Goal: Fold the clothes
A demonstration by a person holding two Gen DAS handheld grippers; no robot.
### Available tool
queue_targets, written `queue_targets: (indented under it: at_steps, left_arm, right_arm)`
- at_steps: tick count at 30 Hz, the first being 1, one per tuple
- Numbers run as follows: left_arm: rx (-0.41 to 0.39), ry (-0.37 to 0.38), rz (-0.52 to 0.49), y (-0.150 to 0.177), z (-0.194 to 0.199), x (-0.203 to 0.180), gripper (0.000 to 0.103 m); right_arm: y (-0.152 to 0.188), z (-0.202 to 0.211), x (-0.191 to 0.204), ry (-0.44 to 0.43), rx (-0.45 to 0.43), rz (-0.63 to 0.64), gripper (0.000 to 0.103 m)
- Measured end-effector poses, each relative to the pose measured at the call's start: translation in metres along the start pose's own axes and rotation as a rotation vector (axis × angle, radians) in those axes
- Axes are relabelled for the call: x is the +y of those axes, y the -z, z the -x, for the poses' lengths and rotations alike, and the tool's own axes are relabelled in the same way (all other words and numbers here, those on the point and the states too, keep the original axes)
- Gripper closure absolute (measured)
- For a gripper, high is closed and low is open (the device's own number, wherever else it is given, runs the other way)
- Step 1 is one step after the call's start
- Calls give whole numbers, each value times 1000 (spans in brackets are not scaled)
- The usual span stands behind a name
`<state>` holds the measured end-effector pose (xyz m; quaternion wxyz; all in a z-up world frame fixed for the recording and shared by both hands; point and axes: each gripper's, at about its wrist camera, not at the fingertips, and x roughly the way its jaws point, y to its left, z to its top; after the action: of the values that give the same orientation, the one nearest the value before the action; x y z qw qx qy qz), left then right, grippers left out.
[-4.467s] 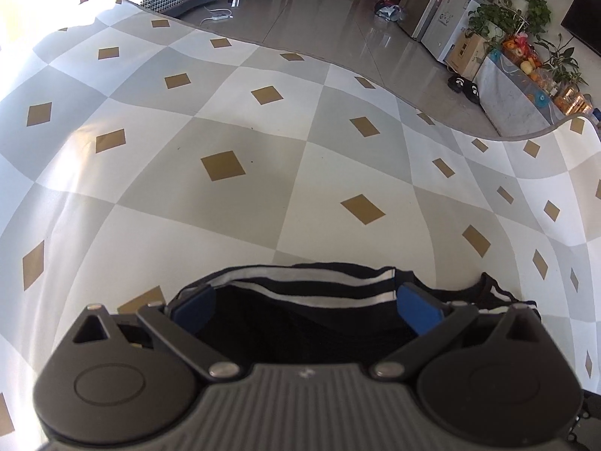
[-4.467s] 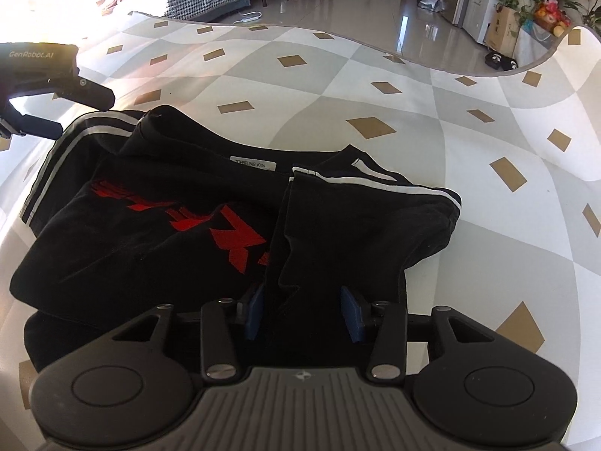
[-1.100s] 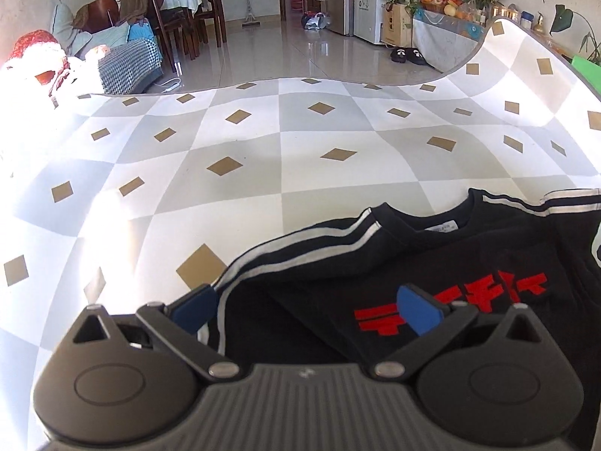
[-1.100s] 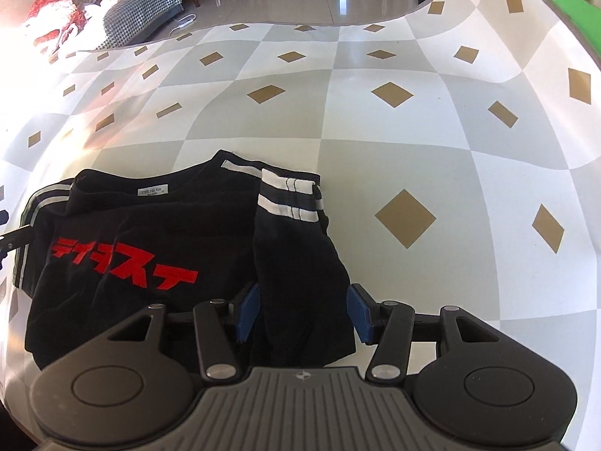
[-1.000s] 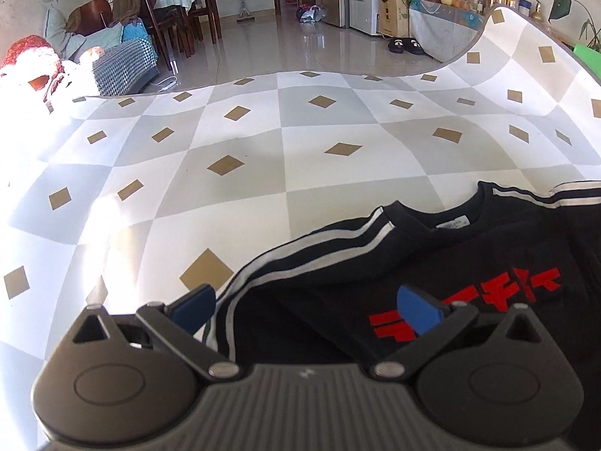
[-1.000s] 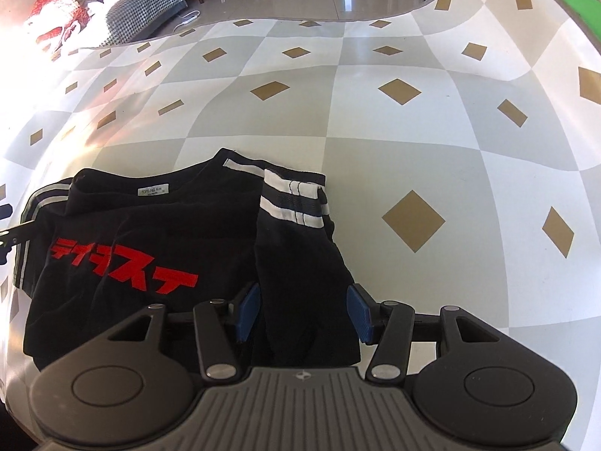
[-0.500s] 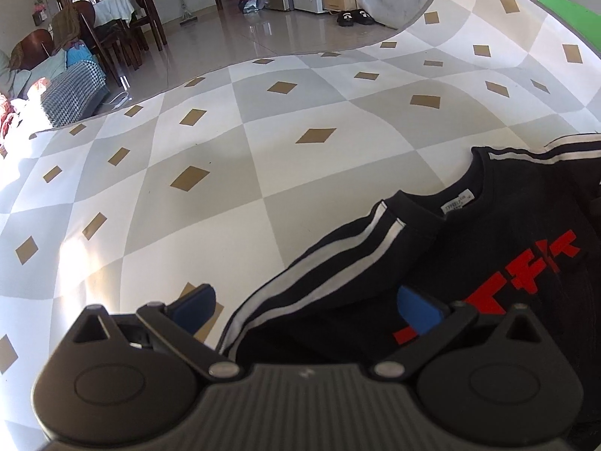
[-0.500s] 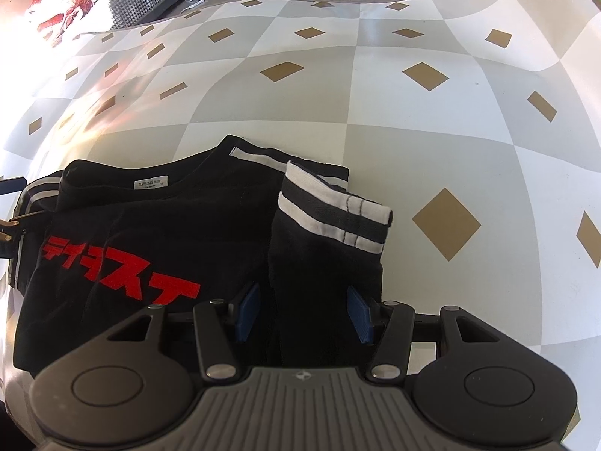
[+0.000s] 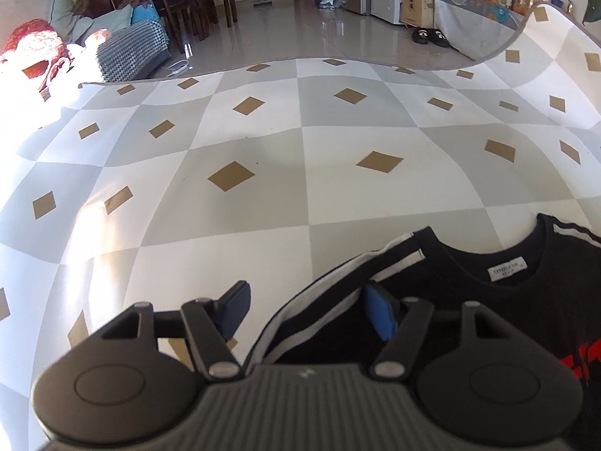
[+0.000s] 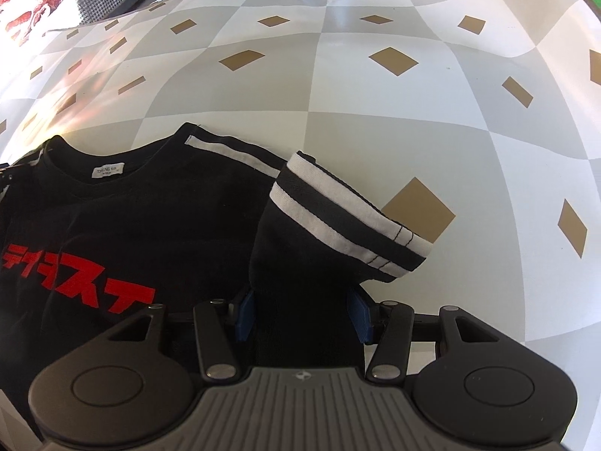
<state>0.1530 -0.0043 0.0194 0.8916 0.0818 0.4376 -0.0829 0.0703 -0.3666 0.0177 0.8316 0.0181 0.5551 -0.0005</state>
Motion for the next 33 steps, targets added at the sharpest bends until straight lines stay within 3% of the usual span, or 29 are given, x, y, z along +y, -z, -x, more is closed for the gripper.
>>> queue_targets:
  at_steps: [9, 12, 16, 19, 21, 24, 27, 33]
  left_arm:
    - [-1, -46, -6, -8, -18, -15, 15]
    - [-16, -31, 35, -14, -10, -17, 7]
    - [-79, -26, 93, -25, 11, -14, 0]
    - [-114, -41, 143, -31, 25, -8, 0]
    - [-130, -18, 166, -33, 36, -6, 0]
    - [-128, 27, 162, -32, 47, -10, 0]
    - [-110, 67, 119, -22, 56, -25, 0]
    - [-66, 133, 23, 12, 70, -61, 0]
  right_arm:
    - [5, 5, -19, 70, 39, -72, 53]
    - [2, 11, -27, 48, 47, -134, 53]
    - [-7, 38, -35, 60, -52, -154, 52]
    - [-11, 52, -45, 122, -115, -196, 52]
    - [-13, 58, -50, 98, -150, -216, 52]
    - [-14, 63, -49, -6, -186, -226, 52]
    - [-14, 60, -39, -105, -173, -204, 52]
    - [-12, 40, -21, -204, -99, -176, 52]
